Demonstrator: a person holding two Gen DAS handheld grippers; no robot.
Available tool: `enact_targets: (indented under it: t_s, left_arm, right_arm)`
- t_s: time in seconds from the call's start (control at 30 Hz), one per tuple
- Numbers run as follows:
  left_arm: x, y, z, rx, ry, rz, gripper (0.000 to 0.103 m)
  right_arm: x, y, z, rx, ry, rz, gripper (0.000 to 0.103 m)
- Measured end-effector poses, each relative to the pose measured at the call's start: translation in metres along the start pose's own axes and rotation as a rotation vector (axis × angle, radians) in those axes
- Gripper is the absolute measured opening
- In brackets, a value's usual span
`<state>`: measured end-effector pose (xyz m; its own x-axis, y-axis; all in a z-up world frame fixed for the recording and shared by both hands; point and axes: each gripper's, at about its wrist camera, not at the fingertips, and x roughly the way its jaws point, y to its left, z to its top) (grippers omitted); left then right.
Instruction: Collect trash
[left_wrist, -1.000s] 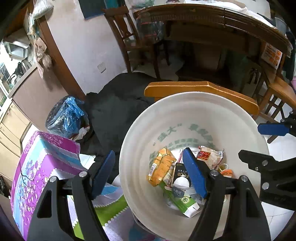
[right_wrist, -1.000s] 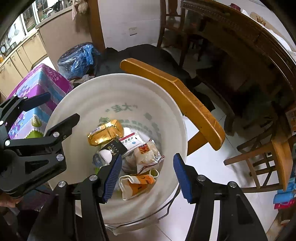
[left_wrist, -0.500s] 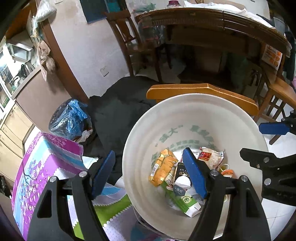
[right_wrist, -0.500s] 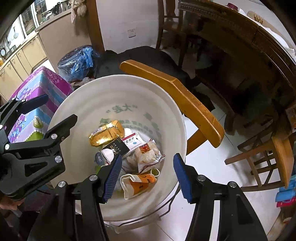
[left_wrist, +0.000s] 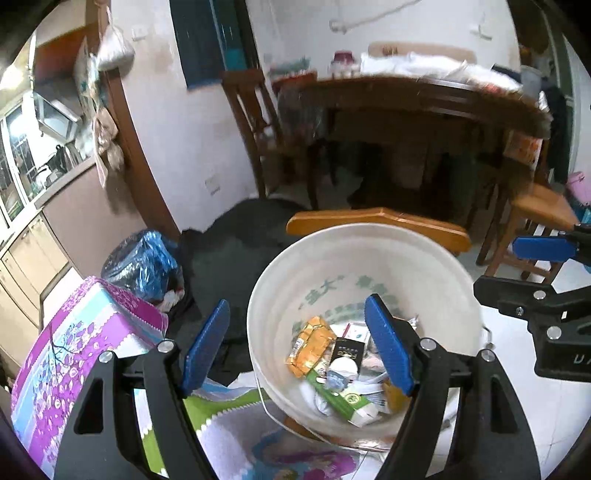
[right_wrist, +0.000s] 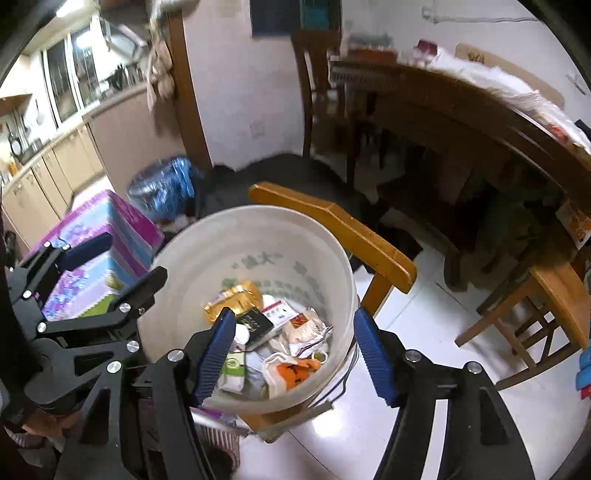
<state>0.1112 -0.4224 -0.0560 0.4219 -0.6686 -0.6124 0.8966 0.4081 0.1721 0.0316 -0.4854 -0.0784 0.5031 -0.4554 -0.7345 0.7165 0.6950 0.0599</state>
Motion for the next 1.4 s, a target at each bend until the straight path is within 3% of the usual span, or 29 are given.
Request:
enact_targets:
  t_s: [0.13,0.23,0.3,0.37,0.53,0.73,0.87,1.07,1.4]
  left_arm:
    - [-0.031,0.002,-0.019,-0.046,-0.043,-0.032,0.078]
    - [-0.061,0.006,-0.034,-0.095,-0.102,-0.067,0.087]
    - [-0.079,0.004,-0.044,-0.091,-0.142,-0.052,0.091]
    - [-0.098,0.000,-0.054,-0.071,-0.172,-0.024,0.097]
    - [-0.135,-0.012,-0.073,-0.068,-0.202,0.066,0.097]
    - [-0.188,-0.018,-0.094,-0.096,-0.312,0.080,0.097]
    - [-0.216,-0.022,-0.109,-0.153,-0.370,0.071,0.097]
    - [-0.230,-0.036,-0.121,-0.178,-0.374,0.042,0.097]
    - [-0.242,-0.043,-0.129,-0.167,-0.381,0.085,0.097]
  right_arm:
    - [-0.040,0.005,-0.030,0.000,-0.107,-0.059,0.069]
    - [-0.074,0.009,-0.055,0.016,-0.204,-0.066,0.082]
    - [-0.102,0.011,-0.076,0.028,-0.280,-0.076,0.097]
    - [-0.130,0.015,-0.097,0.038,-0.354,-0.105,0.098]
    - [-0.183,0.016,-0.133,0.062,-0.453,-0.129,0.098]
    - [-0.226,0.024,-0.164,0.043,-0.495,-0.191,0.098]
    - [-0.252,0.023,-0.179,0.064,-0.525,-0.170,0.098]
    - [-0.280,0.027,-0.196,0.066,-0.554,-0.149,0.098]
    - [-0.289,0.031,-0.195,0.053,-0.549,-0.168,0.098]
